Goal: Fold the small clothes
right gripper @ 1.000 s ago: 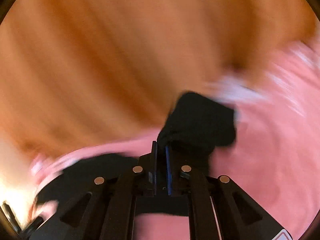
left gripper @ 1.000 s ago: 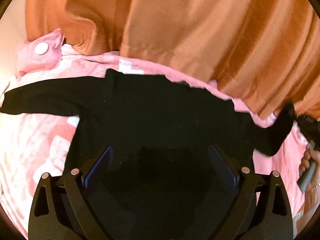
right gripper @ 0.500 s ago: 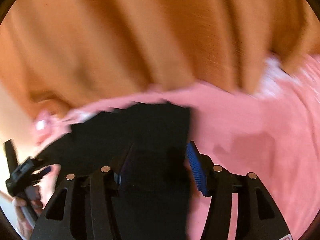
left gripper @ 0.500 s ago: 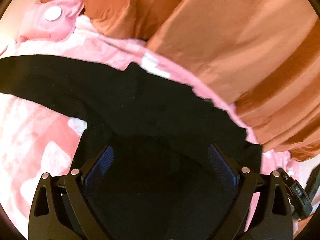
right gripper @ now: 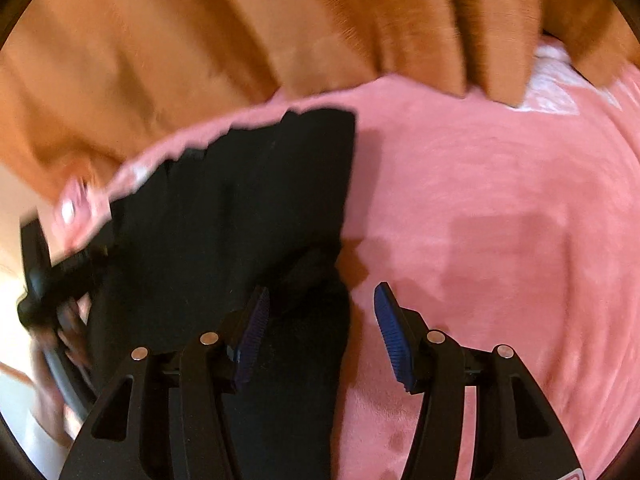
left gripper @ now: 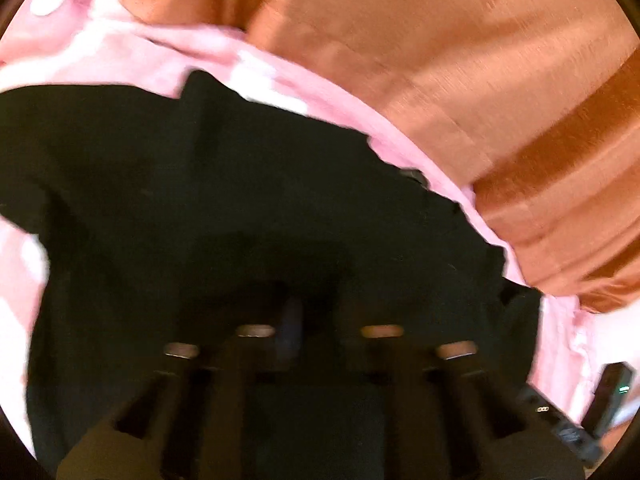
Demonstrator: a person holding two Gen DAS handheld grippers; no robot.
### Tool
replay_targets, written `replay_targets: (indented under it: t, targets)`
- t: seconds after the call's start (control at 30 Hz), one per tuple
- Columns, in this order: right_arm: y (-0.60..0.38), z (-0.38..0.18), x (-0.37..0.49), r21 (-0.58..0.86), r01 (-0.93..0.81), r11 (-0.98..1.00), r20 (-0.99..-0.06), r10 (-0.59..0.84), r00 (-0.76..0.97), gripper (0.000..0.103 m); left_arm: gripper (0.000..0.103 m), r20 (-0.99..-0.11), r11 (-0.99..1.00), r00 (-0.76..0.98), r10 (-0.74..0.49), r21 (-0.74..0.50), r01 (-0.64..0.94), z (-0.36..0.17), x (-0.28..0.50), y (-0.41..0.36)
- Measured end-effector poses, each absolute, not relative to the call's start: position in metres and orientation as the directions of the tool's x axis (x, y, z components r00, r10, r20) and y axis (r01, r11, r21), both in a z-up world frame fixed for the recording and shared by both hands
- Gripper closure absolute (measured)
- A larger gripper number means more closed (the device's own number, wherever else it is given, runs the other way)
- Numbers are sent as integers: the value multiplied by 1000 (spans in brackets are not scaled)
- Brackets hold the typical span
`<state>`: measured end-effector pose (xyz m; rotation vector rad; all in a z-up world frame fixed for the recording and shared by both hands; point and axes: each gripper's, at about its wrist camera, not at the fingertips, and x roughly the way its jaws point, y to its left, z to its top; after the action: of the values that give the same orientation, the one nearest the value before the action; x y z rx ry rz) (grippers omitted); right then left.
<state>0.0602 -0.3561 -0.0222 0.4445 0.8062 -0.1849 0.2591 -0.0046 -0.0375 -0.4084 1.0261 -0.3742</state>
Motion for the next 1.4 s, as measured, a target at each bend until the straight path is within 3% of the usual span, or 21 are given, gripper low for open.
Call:
replay_targets:
  t: [0.1,0.33,0.53,0.57,0.6,0.63,0.67,0.73,0.83,0.93,1.07,1.17,1.3,1.33,1.4]
  targets:
    - [-359,-30,65,331,315,890,-736,34,676,49,98,-732,860,485,-479,-502,93,-38,261,1]
    - [-391,-30,75,536,339,773,-642,111,759,49,98,-664,844,587,-464,-532,66,-5,258,30]
    - [-363,-32,86,454,284,845,-670,114,733,49,98,-709,856,555,-434,-517,10,-22,263,47]
    - [-360,-33,90,419,290,860,-688,93,719,54,98,-715,861,553,-427,-509,7,-24,262,46]
    - [-360,-33,91,409,295,864,-696,86,713,77,98,-718,865,554,-421,-502,7,-24,261,44]
    - [-364,-30,92,417,297,859,-695,91,713,93,98,-720,869,557,-414,-494,9,-23,260,44]
    - [-369,-27,90,439,302,846,-687,100,720,95,98,-717,871,561,-414,-492,14,-21,259,44]
    - [-380,-14,81,478,310,822,-648,91,757,95,98,-724,877,556,-408,-480,18,-21,257,43]
    - [-384,-28,84,432,348,832,-707,72,704,97,98,-768,892,509,-389,-452,-1,-40,258,39]
    - [-381,-30,83,426,357,832,-709,61,703,97,98,-768,896,516,-379,-444,-3,-40,254,38]
    - [-382,-1,67,435,349,830,-633,6,774,99,98,-767,899,516,-382,-437,16,-36,249,38]
    - [-398,-36,70,392,451,802,-738,-18,675,103,98,-775,901,506,-379,-433,13,-43,247,38]
    - [-409,-17,56,439,451,777,-686,-34,727,103,98,-778,906,503,-377,-423,25,-41,245,37]
    - [-409,-9,54,449,432,782,-661,-34,750,101,98,-777,904,502,-380,-427,24,-41,244,38]
    - [-409,4,56,458,406,791,-616,-47,786,87,97,-778,906,504,-375,-424,20,-41,244,35]
